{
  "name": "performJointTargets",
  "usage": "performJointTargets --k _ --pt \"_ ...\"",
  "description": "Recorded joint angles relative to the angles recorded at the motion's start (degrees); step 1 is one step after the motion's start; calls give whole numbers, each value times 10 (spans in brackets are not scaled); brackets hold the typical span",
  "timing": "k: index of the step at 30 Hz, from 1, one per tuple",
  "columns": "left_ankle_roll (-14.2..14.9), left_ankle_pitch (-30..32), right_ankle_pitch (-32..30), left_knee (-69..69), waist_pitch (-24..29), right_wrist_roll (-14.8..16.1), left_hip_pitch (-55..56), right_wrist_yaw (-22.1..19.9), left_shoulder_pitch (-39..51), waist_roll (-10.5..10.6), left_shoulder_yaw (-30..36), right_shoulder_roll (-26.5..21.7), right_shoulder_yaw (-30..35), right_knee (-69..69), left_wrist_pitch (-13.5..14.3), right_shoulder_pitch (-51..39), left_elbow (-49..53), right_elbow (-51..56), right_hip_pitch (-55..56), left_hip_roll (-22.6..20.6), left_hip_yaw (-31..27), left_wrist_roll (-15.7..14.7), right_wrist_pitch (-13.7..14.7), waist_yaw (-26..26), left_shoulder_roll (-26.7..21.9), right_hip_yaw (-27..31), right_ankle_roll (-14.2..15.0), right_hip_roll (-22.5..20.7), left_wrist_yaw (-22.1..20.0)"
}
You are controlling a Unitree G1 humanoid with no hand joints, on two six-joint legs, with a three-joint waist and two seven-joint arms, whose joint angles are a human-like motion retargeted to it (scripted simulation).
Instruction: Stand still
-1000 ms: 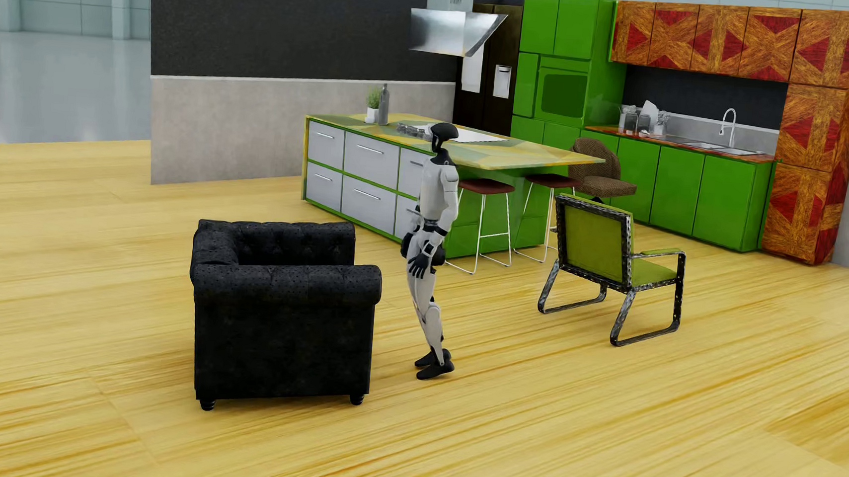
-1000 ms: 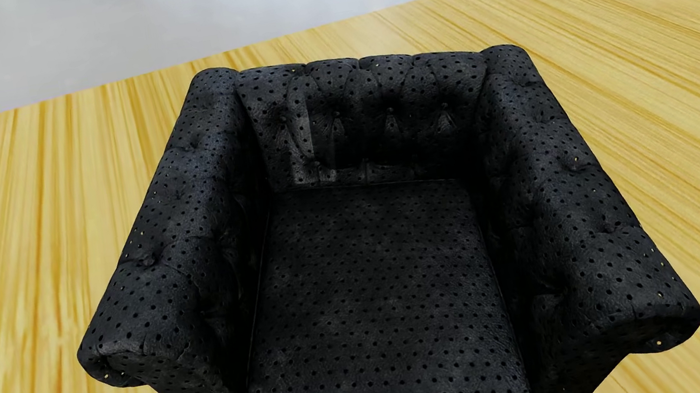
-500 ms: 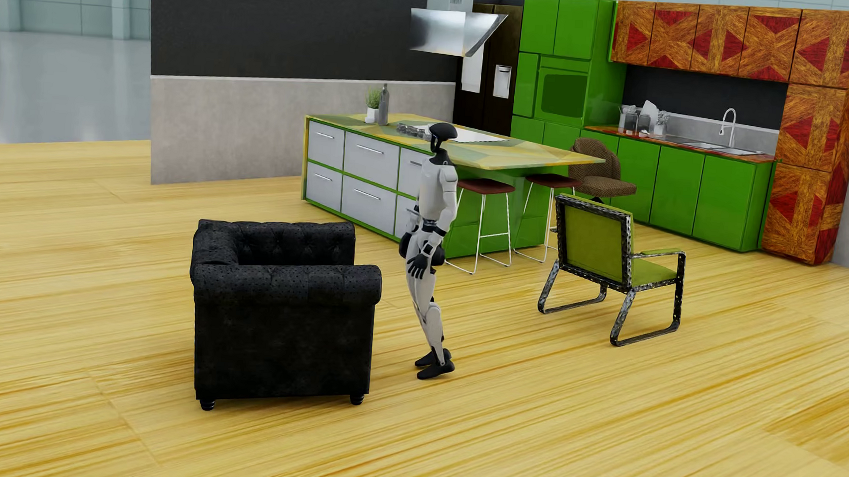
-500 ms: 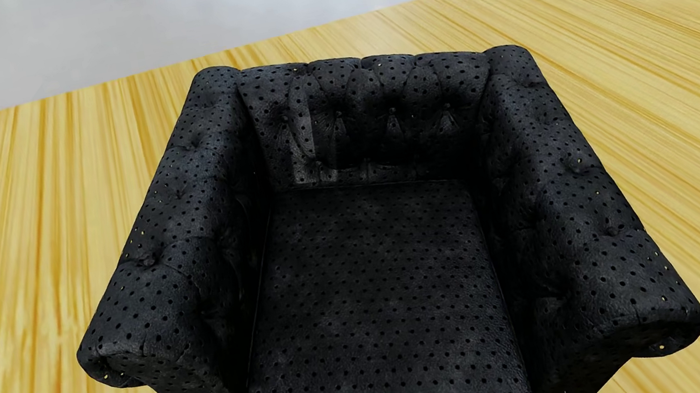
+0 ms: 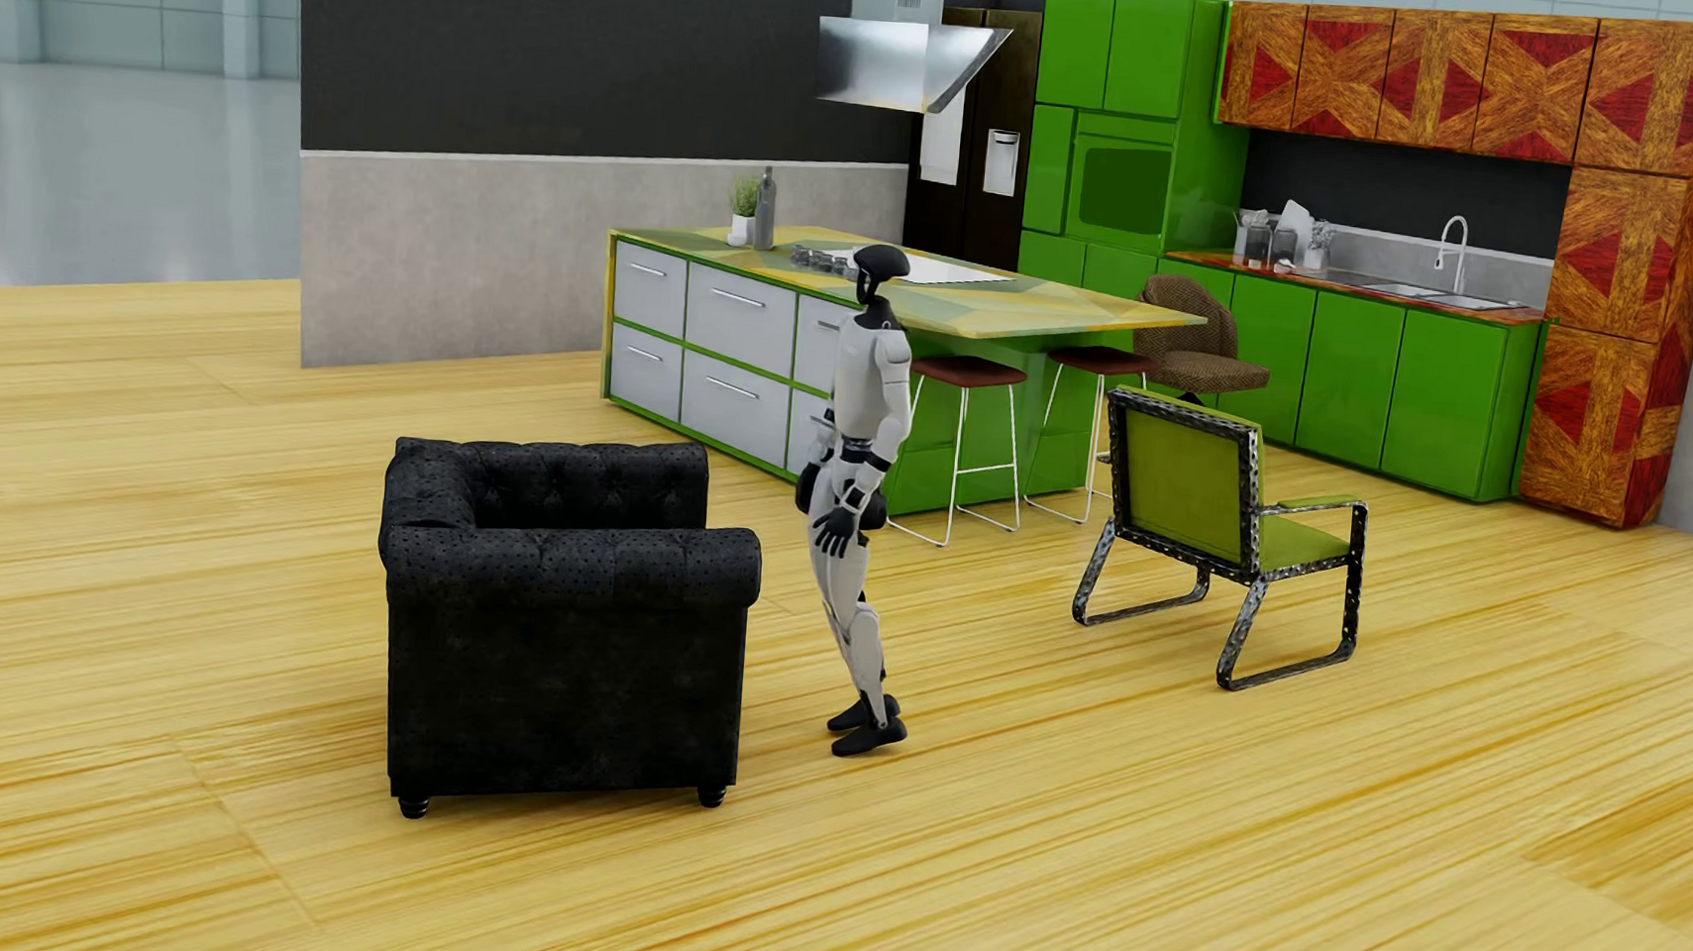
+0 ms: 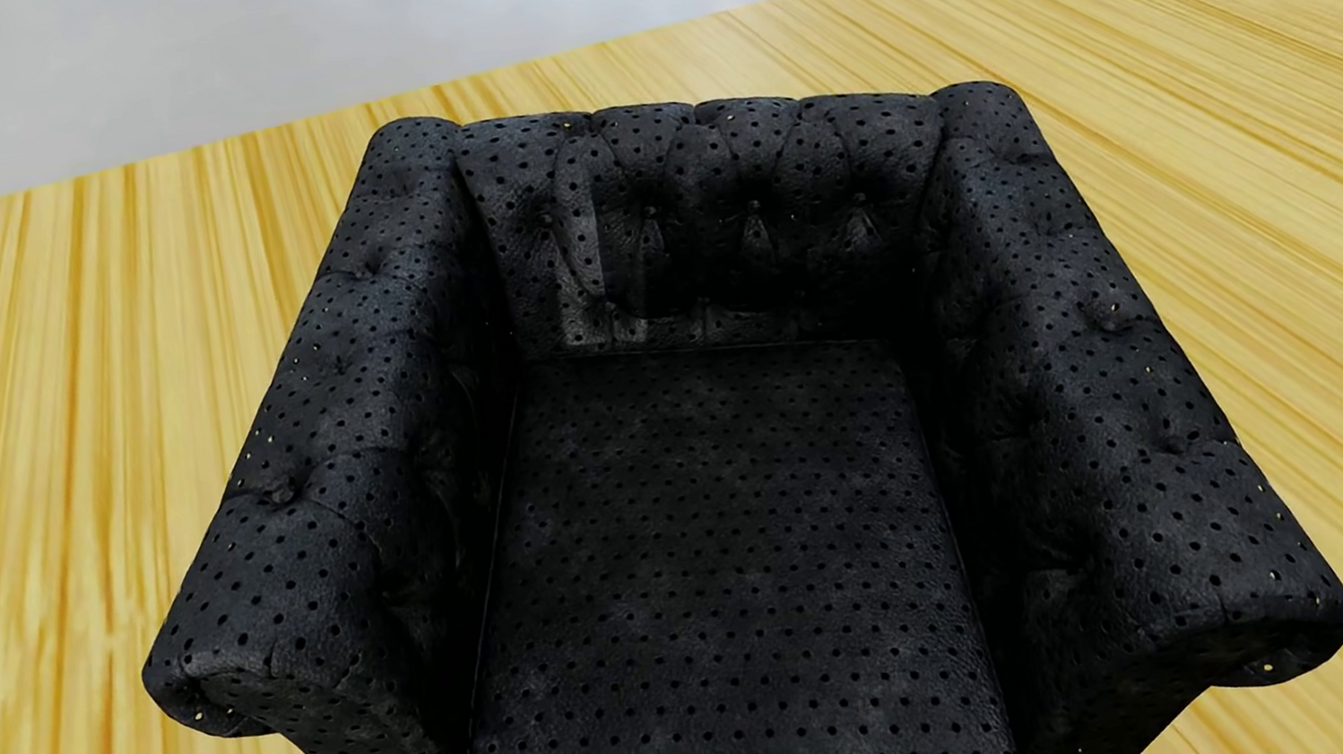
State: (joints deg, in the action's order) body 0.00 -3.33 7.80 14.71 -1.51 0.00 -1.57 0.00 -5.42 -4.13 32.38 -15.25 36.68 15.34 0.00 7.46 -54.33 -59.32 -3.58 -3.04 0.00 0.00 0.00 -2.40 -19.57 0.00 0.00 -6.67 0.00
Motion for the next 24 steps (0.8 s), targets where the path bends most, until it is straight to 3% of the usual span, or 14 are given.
performJointTargets --k 24 --pt "0 3 -4 1 -1 0 -1 0 3 0 22 -2 19 -1 0 -2 -2 0 -2 1 0 0 0 8 2 0 0 -3 0"
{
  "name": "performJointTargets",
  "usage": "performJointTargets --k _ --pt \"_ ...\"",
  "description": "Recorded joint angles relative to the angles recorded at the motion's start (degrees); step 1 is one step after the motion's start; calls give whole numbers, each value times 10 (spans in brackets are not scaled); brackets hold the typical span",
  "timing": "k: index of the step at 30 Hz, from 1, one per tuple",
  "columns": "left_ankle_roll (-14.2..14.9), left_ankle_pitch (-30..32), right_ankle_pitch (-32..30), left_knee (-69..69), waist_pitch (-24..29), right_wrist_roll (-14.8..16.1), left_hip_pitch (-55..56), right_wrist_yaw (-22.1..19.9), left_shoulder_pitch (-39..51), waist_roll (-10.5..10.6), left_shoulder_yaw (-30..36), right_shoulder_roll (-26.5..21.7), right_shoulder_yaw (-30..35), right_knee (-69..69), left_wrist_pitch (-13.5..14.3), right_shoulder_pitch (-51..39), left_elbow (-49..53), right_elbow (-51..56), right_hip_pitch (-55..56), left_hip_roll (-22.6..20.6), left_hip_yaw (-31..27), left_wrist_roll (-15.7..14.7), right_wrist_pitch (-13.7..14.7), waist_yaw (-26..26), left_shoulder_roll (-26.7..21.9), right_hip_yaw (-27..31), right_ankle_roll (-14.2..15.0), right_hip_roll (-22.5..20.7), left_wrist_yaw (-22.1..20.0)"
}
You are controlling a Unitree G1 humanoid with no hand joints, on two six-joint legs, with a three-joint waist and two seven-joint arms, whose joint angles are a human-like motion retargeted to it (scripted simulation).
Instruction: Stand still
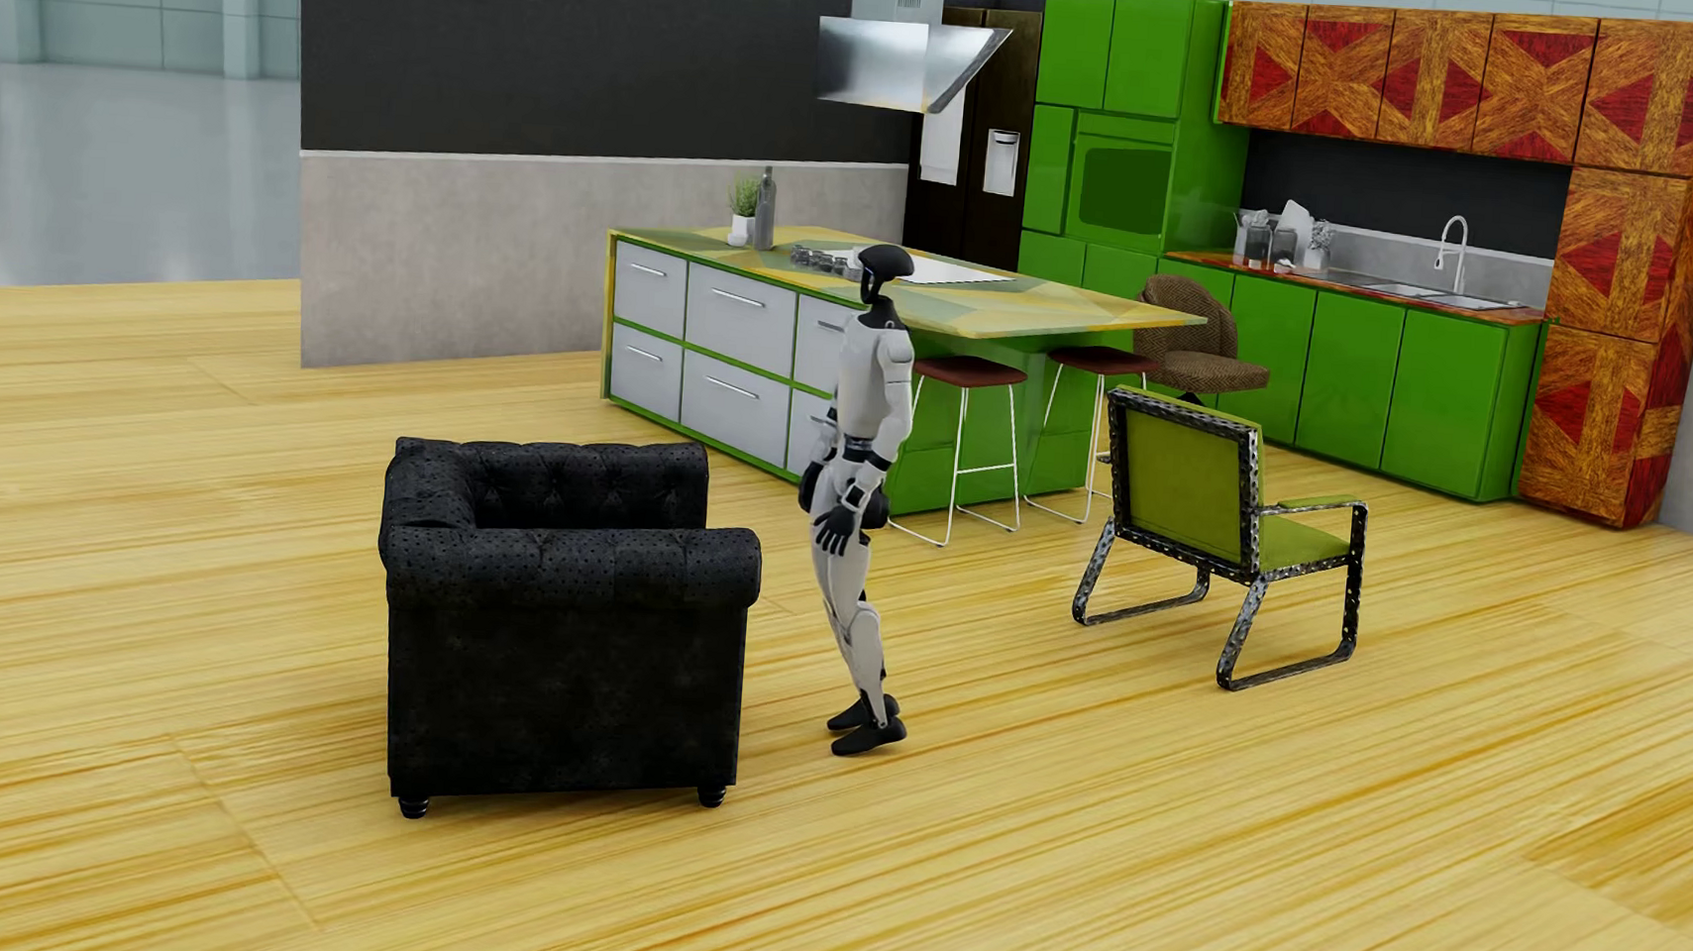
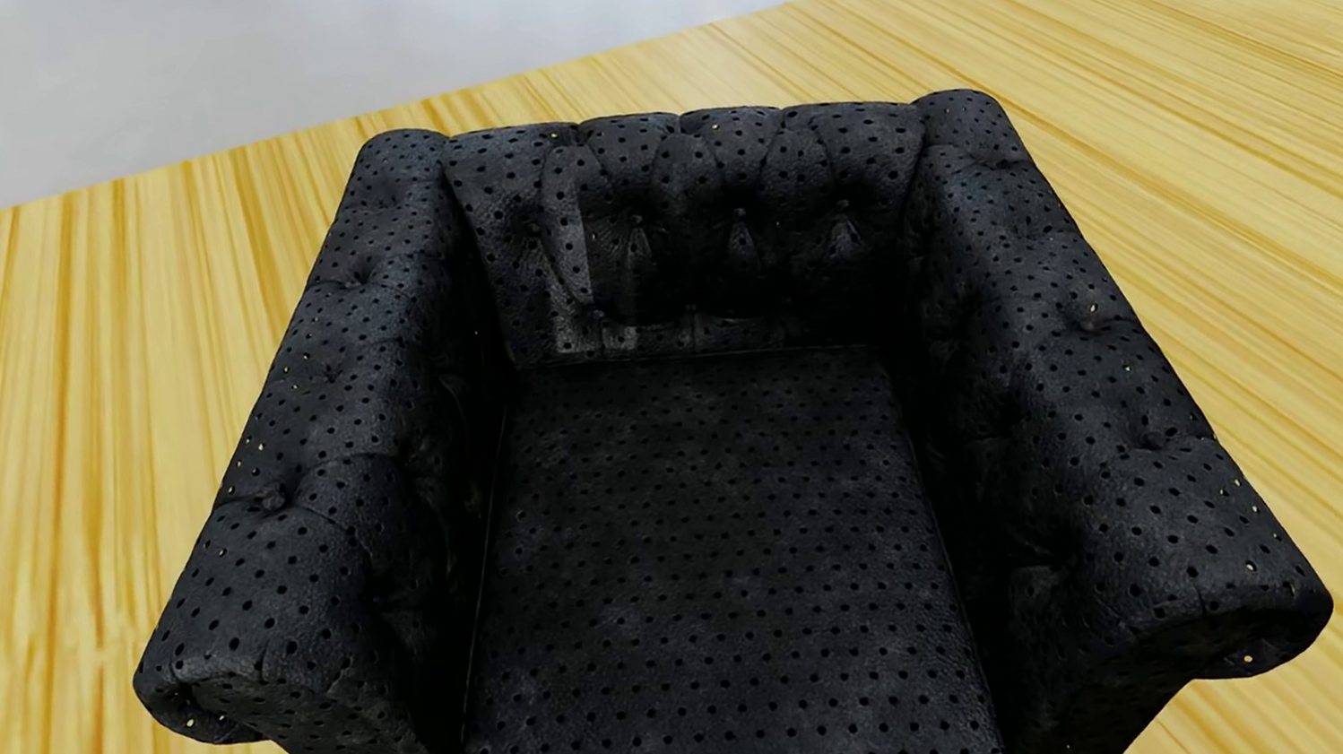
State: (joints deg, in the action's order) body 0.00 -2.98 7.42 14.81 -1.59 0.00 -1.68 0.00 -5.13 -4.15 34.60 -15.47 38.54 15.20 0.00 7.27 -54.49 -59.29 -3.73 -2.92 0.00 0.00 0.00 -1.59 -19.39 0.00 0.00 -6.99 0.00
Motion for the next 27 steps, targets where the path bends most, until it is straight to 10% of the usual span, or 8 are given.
performJointTargets --k 27 --pt "0 -8 -1 -13 -5 0 -18 0 -5 9 -15 2 -4 -3 0 4 3 -3 -9 1 0 0 0 -15 7 0 0 1 0"
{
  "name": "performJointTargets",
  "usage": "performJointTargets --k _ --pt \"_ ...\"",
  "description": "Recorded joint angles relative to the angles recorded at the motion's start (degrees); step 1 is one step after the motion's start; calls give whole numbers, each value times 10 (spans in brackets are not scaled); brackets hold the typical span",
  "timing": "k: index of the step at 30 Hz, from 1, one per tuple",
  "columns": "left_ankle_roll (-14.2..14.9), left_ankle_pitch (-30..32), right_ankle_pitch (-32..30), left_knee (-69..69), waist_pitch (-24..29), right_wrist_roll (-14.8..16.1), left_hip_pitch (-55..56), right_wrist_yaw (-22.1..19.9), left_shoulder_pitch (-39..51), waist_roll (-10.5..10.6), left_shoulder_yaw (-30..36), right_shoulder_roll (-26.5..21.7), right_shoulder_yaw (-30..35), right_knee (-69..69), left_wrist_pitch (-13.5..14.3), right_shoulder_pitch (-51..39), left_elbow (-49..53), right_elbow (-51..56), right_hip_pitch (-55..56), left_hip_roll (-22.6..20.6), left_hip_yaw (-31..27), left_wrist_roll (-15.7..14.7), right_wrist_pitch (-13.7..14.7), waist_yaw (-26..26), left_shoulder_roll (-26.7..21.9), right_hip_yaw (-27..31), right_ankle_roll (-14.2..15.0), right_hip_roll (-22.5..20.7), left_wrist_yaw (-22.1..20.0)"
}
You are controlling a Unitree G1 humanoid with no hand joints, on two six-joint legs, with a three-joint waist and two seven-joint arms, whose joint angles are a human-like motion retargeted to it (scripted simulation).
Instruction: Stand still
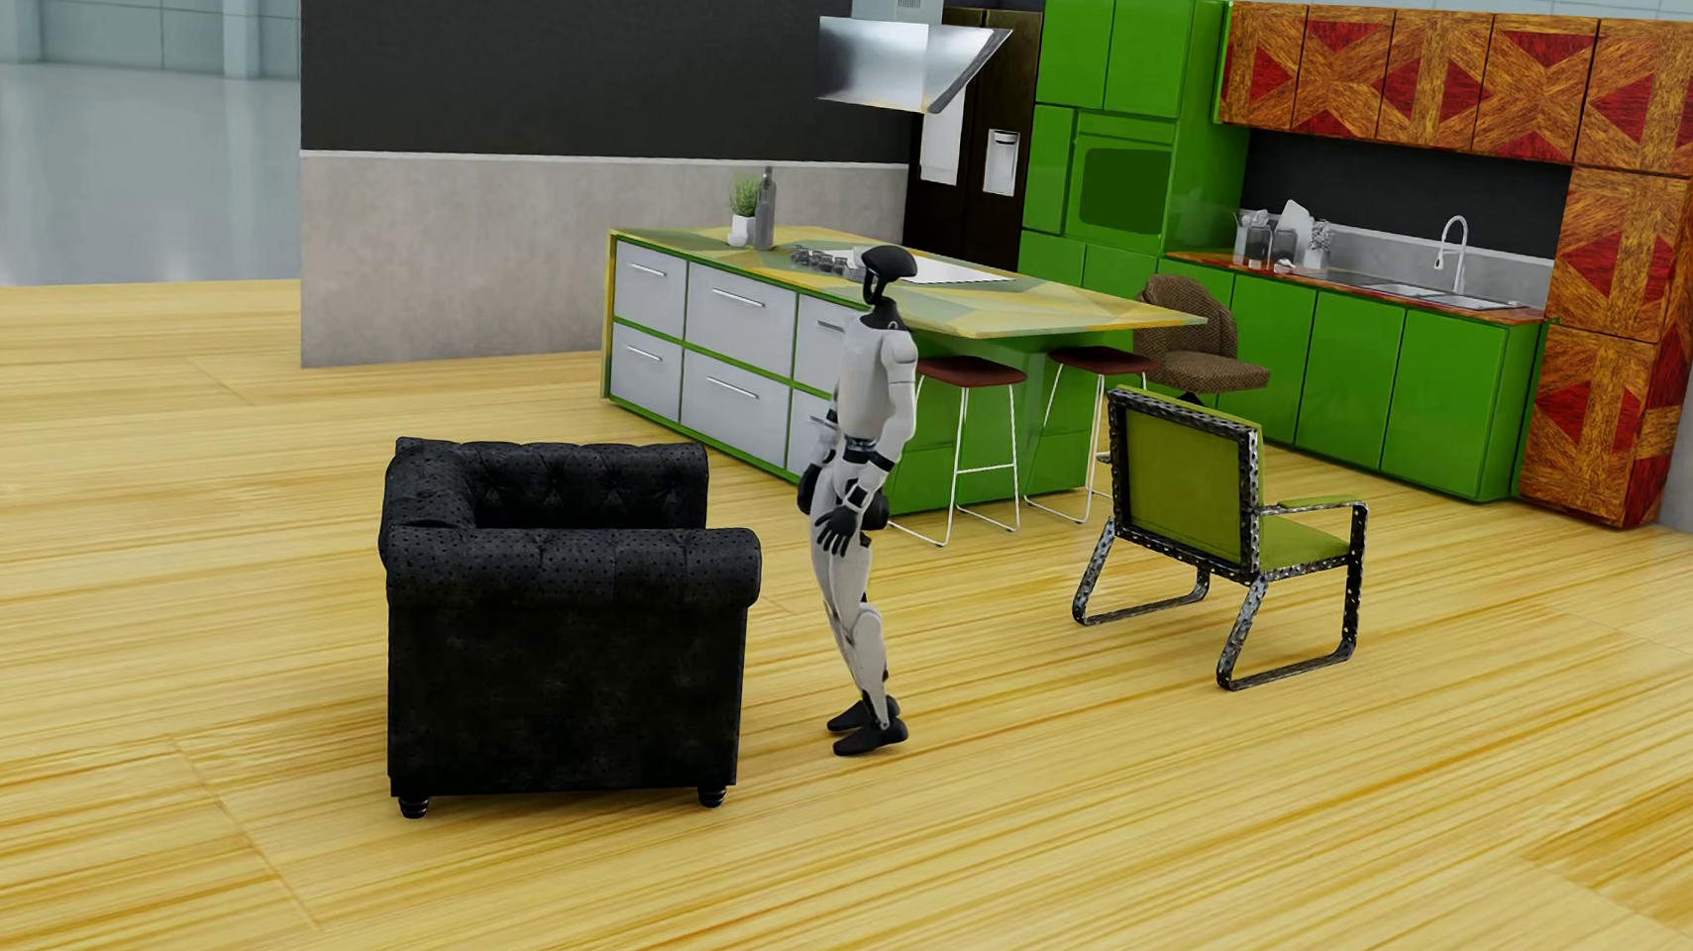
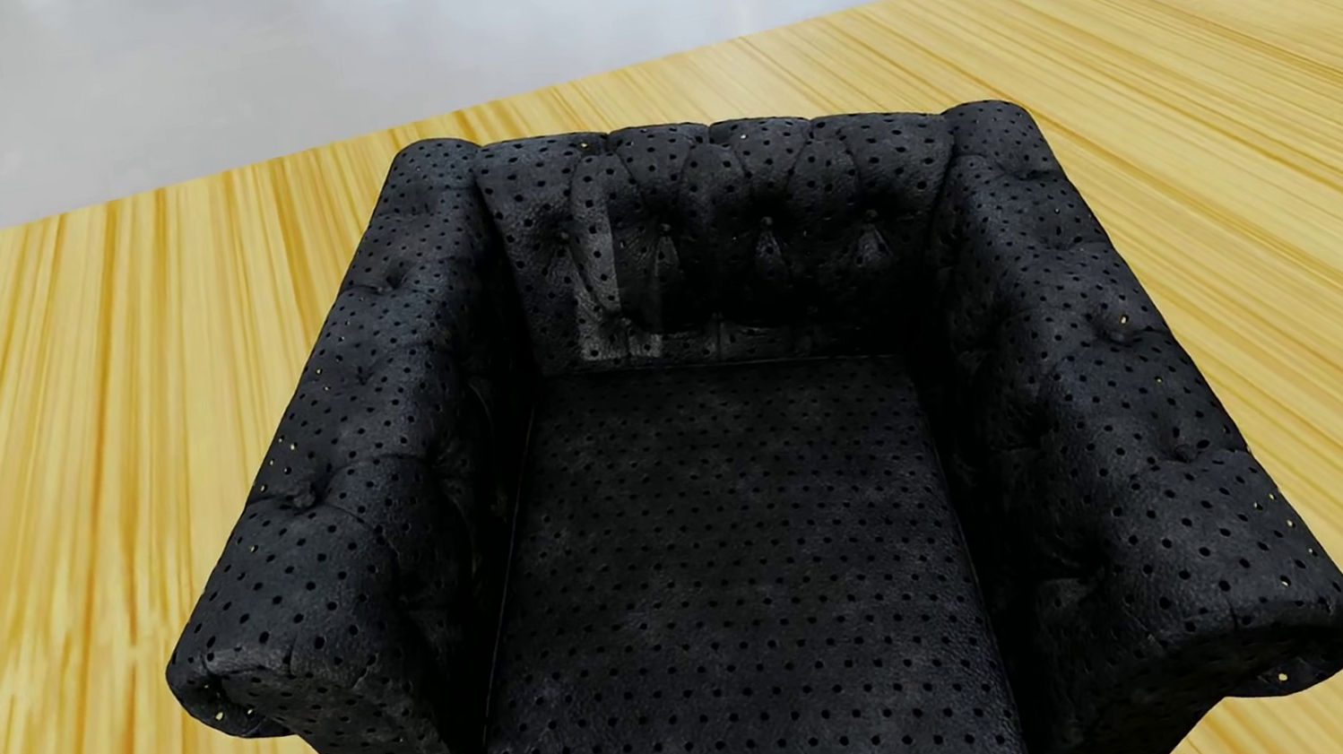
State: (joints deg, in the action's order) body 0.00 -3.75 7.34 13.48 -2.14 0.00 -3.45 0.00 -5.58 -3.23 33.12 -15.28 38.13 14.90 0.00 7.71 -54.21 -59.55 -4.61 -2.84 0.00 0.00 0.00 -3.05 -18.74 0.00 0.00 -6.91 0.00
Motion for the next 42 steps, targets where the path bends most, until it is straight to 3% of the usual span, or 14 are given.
performJointTargets --k 42 --pt "0 17 -1 6 6 0 4 0 -7 11 4 -5 -12 3 0 5 0 -10 1 -3 0 0 0 1 -1 0 0 4 0"
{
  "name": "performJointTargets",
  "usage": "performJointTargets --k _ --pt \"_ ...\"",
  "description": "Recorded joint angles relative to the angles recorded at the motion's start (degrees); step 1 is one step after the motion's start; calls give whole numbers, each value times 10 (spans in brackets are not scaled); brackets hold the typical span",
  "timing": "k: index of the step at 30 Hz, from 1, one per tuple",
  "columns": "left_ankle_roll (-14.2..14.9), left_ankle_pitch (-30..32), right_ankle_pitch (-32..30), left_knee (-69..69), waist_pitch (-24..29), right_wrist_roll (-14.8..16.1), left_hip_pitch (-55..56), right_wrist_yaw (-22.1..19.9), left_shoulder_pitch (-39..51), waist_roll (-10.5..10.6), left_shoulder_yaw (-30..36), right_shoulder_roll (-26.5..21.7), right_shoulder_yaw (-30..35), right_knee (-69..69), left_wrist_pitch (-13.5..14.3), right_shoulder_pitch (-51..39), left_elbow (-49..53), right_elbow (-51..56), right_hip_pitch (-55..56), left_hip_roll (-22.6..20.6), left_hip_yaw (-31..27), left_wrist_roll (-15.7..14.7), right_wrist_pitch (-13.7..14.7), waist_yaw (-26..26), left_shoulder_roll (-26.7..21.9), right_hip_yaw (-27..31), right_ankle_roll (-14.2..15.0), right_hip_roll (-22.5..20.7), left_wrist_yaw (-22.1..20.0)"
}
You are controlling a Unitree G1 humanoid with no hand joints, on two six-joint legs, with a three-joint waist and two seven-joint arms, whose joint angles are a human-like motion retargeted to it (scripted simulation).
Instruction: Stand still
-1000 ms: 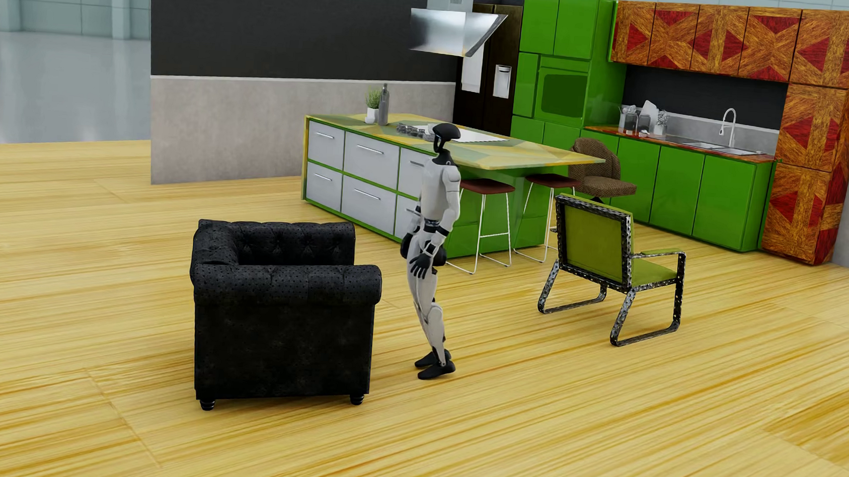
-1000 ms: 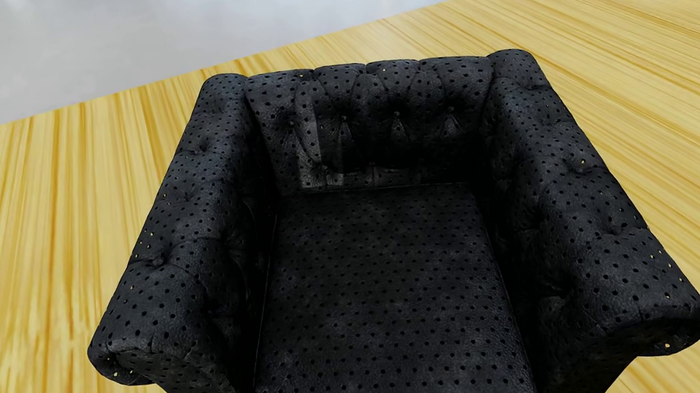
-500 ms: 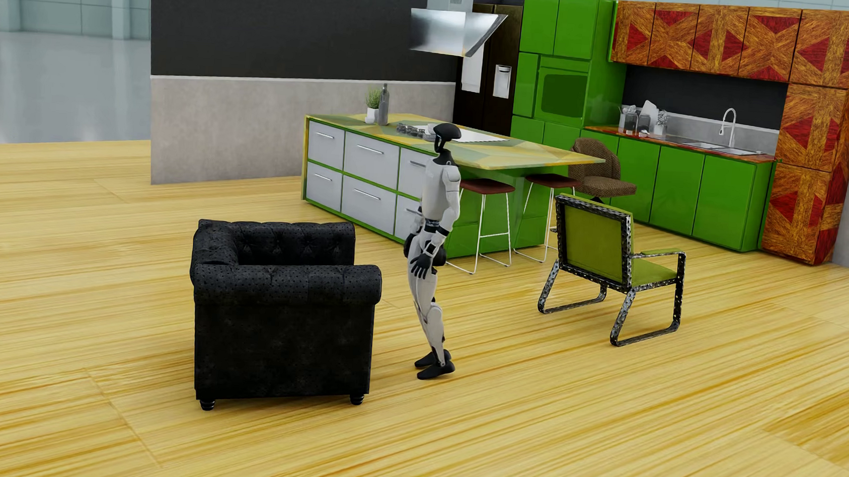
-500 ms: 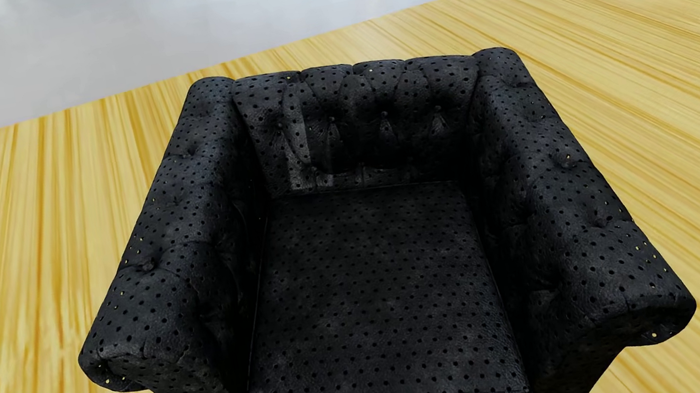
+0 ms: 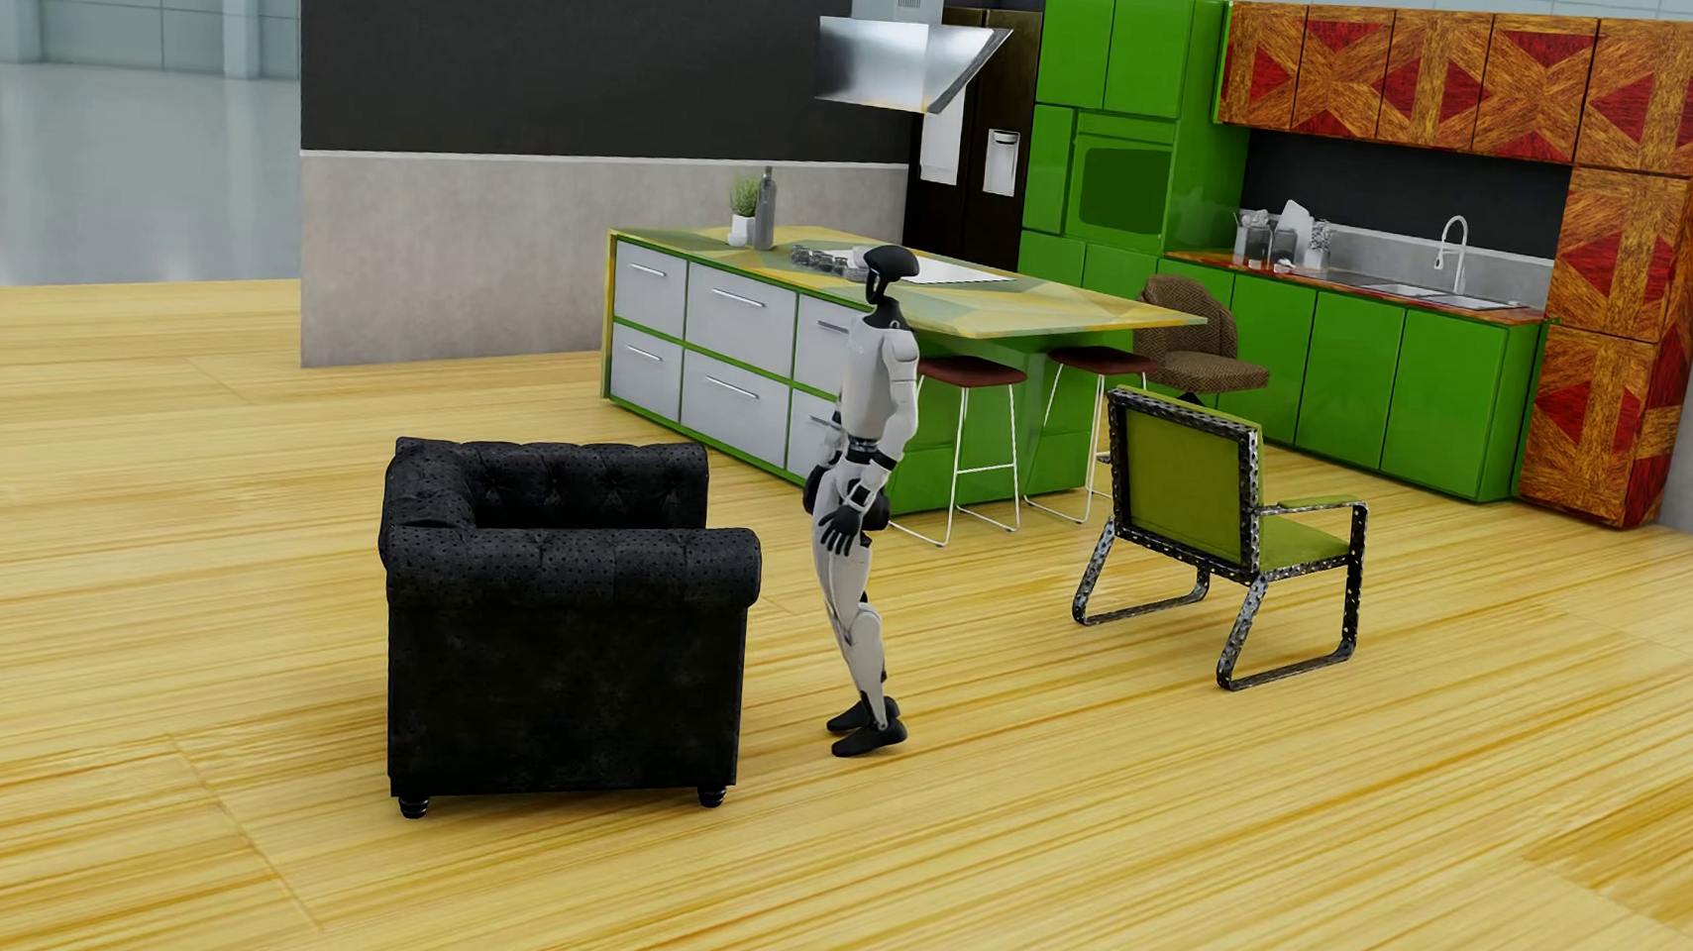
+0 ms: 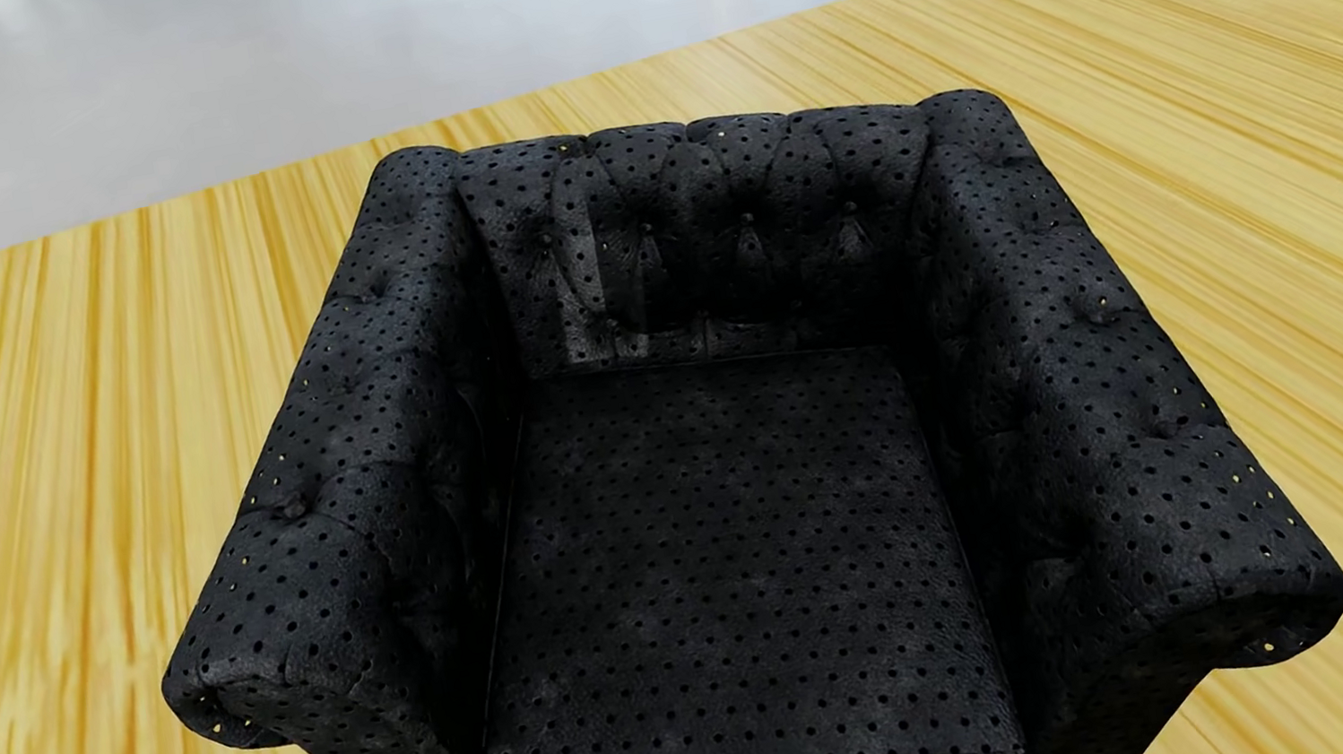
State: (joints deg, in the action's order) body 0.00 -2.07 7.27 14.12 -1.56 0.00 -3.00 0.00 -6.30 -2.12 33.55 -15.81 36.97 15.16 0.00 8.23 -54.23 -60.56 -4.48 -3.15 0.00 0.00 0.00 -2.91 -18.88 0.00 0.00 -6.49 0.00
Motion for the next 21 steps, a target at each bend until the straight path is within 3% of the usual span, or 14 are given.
performJointTargets --k 5,21 --pt "0 -1 2 -1 2 0 0 0 1 4 8 -4 7 3 0 1 3 6 2 -2 0 0 0 0 0 0 0 1 0" --pt "0 -3 -1 -5 7 0 2 0 14 -18 16 -3 15 -8 0 -5 0 27 5 -4 0 0 0 -14 -15 0 0 1 0"
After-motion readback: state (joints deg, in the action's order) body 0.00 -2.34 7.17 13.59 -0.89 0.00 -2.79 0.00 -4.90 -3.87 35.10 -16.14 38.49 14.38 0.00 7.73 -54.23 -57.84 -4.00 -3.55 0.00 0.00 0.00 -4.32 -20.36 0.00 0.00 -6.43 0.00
